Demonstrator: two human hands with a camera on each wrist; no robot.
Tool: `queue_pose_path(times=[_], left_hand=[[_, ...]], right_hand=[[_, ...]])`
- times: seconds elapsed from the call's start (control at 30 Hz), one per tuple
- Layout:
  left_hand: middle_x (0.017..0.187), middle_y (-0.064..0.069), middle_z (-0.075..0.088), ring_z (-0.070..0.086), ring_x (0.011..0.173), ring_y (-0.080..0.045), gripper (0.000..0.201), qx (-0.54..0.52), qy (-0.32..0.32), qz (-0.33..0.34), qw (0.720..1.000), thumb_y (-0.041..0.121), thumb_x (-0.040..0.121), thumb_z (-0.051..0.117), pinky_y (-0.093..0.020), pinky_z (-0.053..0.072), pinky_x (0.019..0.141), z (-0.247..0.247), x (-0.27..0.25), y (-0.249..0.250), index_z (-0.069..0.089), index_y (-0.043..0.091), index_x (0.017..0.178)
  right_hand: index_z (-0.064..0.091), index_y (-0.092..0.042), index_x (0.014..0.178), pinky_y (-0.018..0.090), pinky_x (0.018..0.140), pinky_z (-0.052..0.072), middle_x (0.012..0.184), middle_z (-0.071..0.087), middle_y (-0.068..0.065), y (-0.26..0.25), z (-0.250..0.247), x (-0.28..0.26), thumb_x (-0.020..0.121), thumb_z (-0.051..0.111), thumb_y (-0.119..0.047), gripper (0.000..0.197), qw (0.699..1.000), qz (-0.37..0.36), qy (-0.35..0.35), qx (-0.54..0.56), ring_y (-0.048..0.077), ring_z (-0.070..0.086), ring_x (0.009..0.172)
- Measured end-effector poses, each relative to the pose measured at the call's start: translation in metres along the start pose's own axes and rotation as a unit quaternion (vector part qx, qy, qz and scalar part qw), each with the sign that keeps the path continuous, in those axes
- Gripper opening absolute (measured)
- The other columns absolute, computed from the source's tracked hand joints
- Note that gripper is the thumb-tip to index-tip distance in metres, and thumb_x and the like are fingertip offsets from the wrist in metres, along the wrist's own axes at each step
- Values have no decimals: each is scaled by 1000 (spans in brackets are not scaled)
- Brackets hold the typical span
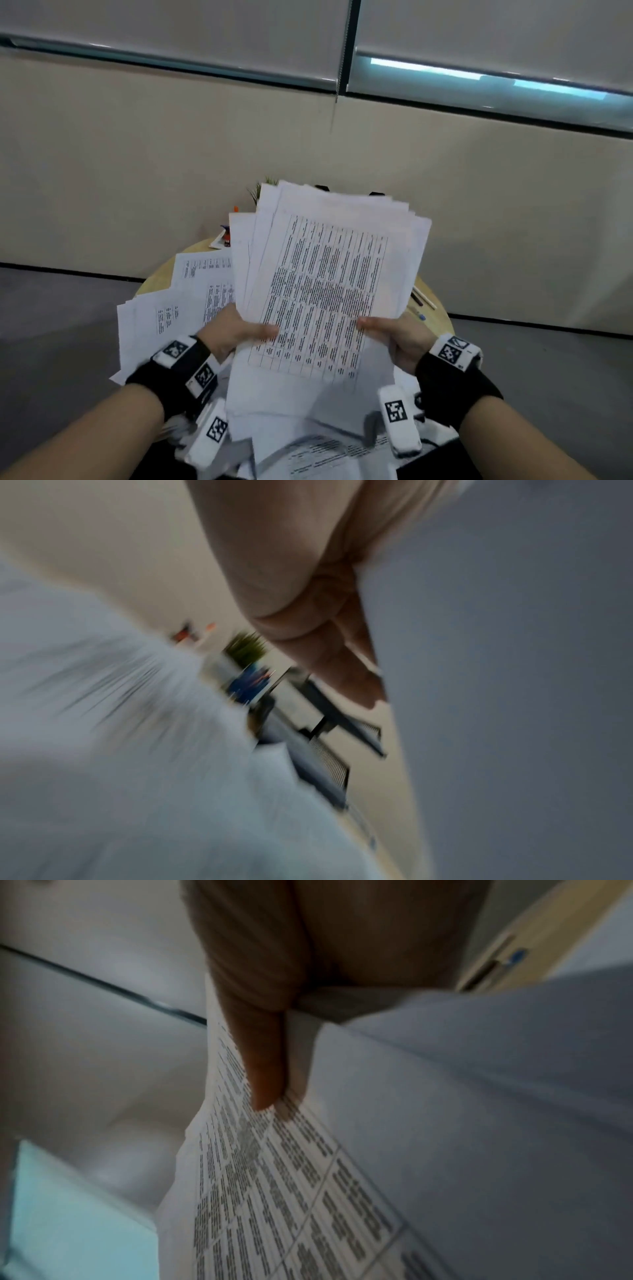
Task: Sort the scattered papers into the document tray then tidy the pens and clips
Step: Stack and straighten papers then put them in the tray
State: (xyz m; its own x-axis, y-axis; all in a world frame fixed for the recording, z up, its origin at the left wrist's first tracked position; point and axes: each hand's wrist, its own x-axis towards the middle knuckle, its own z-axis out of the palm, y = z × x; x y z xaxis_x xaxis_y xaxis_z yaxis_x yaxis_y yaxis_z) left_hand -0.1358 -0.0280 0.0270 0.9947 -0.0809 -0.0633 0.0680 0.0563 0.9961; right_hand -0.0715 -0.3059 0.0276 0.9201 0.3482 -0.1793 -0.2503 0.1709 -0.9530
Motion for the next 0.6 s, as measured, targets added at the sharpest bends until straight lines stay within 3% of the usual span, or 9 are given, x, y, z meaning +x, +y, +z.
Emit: queue_pose_path(times=[0.07,0.2,0.33,0.4,0.43,0.5,0.53,0.6], left_hand=[[102,-11,73,70,96,-24,87,-21,15,18,1000,34,25,96,-43,50,93,2,11,28,67,8,102],[99,-7,74,66,102,-24,71,-50,61,56,995,26,35,94,-46,45,99,12,32,68,70,8,99],[105,-10,72,63,108,-30,94,-30,120,55,991,42,27,96,-47,45,97,11,48,72,66,2,107],[109,-8,70,62,110,-29,95,-31,127,55,990,43,32,96,-50,44,99,7,55,63,64,3,112],[108,-8,71,63,109,-28,94,-39,128,57,989,42,32,96,-50,44,100,6,56,58,64,3,111],[104,-8,72,64,107,-27,91,-49,128,53,989,41,29,96,-50,42,102,10,55,50,66,2,106],[102,-8,73,64,106,-26,86,-45,126,50,990,40,30,95,-50,42,102,13,54,46,68,3,103],[101,-7,73,64,103,-23,68,-40,127,48,990,31,42,93,-50,41,104,19,52,42,69,7,101]], right_hand=[[67,-2,96,39,70,59,90,68,19,-23,8,-2,53,79,-2,45,999,-49,19,0,26,69,74],[65,0,104,33,75,57,93,72,15,-51,19,0,65,76,6,41,990,-121,74,-20,21,71,79],[65,2,102,12,49,50,89,69,9,-66,23,-6,74,74,3,30,984,-135,107,-35,2,66,51],[65,-8,103,9,50,50,88,68,2,-61,24,-8,72,76,-1,34,983,-145,101,-52,-3,66,54],[68,-10,100,14,62,54,91,70,3,-57,23,-7,65,82,-6,38,983,-152,91,-46,2,71,69],[73,-14,96,38,87,54,104,72,8,-44,20,2,49,91,-15,50,983,-153,94,-28,23,70,97],[74,-15,95,46,92,52,105,72,10,-38,19,6,47,92,-14,52,984,-148,98,-23,28,68,100],[74,-13,97,52,94,49,105,72,11,-29,18,12,52,89,-9,47,986,-133,95,-26,31,68,100]])
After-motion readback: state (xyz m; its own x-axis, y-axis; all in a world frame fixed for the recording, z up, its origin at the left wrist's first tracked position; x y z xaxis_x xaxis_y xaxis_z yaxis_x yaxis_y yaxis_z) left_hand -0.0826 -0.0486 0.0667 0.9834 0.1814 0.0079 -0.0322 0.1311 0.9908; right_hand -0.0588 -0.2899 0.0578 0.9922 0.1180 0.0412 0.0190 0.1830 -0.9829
